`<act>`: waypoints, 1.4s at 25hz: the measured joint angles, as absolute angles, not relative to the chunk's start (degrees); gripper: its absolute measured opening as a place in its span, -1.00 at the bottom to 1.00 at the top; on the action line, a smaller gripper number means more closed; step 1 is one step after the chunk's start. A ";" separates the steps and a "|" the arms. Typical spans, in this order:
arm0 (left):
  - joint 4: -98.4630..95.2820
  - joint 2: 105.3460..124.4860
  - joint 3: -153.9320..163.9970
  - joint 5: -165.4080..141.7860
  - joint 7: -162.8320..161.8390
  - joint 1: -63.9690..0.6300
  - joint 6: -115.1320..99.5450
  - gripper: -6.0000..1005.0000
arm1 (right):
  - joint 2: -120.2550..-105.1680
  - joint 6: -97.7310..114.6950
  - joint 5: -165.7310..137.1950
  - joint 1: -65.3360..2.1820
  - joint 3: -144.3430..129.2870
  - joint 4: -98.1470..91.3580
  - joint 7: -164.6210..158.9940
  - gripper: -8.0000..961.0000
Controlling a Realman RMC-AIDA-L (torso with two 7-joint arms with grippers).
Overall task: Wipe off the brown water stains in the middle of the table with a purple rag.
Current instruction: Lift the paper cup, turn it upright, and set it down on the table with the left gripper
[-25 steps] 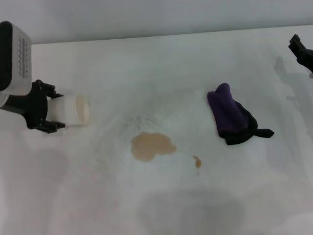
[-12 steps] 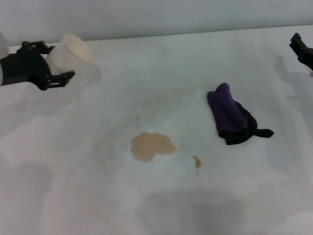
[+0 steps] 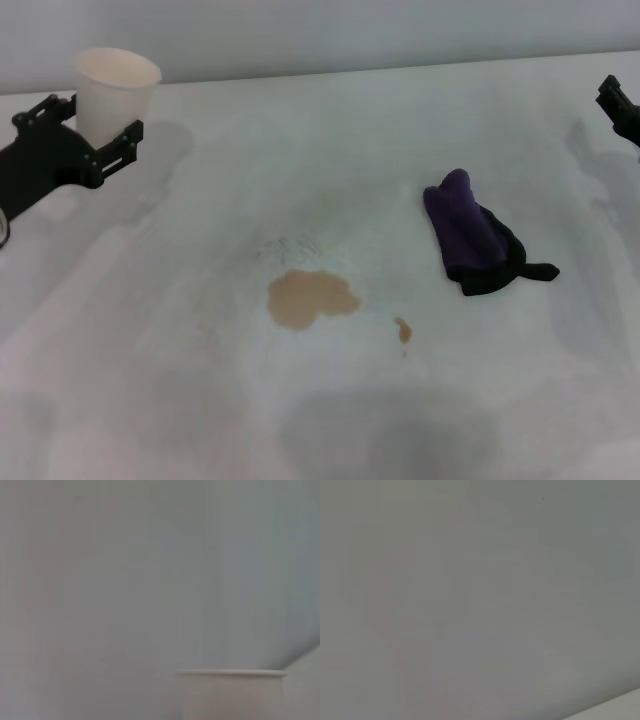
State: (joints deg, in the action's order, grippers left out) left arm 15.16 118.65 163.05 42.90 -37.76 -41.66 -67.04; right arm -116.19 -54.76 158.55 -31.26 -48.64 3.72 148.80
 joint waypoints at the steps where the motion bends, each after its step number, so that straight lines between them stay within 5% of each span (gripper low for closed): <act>1: 13.25 118.73 163.04 45.22 -36.43 -40.39 -67.04 0.46 | -116.19 -54.76 158.56 -31.31 -48.85 3.71 148.80 0.81; 35: -9.15 119.83 162.95 59.06 -21.47 -31.52 -51.34 0.46 | -116.19 -54.66 158.55 -32.87 -51.72 2.19 148.80 0.81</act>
State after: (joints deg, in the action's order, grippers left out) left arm -9.15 119.83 162.95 59.06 -21.47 -31.52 -51.34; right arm -116.19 -54.66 158.55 -32.87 -51.72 2.19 148.80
